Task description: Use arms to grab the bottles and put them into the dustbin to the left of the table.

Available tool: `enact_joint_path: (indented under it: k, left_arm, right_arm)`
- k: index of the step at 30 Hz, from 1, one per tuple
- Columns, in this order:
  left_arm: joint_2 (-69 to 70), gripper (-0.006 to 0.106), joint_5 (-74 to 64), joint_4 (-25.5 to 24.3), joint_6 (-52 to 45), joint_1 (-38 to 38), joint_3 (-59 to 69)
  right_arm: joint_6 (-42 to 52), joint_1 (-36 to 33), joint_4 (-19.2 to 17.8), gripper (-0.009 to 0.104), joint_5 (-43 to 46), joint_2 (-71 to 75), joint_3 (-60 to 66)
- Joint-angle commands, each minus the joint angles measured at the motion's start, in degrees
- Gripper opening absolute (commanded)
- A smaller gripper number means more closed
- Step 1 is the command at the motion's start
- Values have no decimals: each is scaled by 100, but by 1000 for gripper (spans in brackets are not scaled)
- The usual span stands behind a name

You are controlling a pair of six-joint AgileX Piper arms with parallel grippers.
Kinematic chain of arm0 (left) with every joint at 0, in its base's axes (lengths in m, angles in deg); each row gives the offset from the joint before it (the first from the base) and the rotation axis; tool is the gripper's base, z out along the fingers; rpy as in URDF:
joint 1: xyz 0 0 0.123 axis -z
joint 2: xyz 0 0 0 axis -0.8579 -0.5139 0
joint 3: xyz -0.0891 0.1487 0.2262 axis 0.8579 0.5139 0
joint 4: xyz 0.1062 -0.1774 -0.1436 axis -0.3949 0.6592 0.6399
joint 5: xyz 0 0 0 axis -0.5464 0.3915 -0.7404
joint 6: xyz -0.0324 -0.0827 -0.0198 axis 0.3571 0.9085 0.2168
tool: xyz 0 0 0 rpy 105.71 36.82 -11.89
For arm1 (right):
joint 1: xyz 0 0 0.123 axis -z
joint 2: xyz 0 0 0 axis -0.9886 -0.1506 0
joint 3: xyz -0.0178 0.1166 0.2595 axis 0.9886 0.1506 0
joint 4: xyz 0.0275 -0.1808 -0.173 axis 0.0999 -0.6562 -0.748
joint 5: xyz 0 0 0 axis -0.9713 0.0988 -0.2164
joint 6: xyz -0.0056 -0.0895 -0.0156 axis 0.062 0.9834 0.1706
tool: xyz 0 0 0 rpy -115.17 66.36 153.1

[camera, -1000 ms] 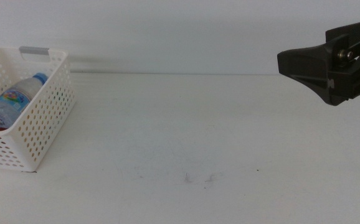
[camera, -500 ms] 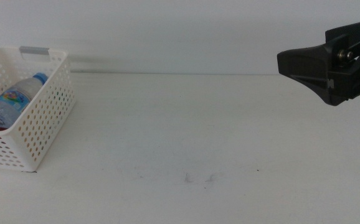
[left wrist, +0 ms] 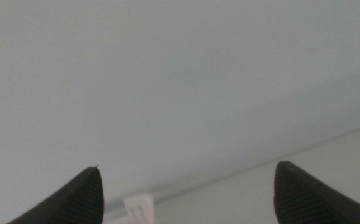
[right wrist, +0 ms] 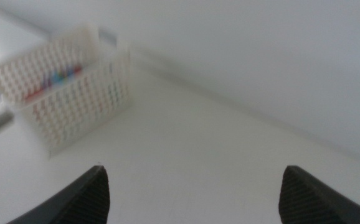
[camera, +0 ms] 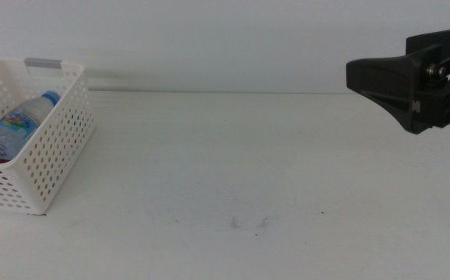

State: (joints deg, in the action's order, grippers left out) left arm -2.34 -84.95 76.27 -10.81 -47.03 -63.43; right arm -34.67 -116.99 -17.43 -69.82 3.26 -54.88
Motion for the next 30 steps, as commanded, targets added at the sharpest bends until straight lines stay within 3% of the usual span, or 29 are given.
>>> enact_joint_path:
  k: [1, 5, 8, 16, 22, 30]
  left_arm:
    - [479, 93, 694, 172, 17, 46, 1090]
    - [1411, 93, 1101, 618, 17, -32, 2990]
    - [2295, 93, 1151, 990, 17, -261, 4121]
    - [4360, 93, 1223, 1016, 17, -1100, 5595]
    - [4708, 93, 1463, 1027, 17, -1351, 6284]
    - [4708, 93, 1556, 965, 17, -1375, 6339]
  right_arm:
    - [37, 162, 15, 87, 1058, 199, 581]
    - [37, 712, 15, 87, 1460, 877, 1918]
    - [37, 1502, 15, 87, 1681, 1656, 2943]
    - [37, 3327, -21, 87, 1795, 4167, 5159]
    - [37, 3580, -340, 87, 1783, 5397, 5923]
    - [37, 3569, -465, 87, 1788, 5451, 5923]
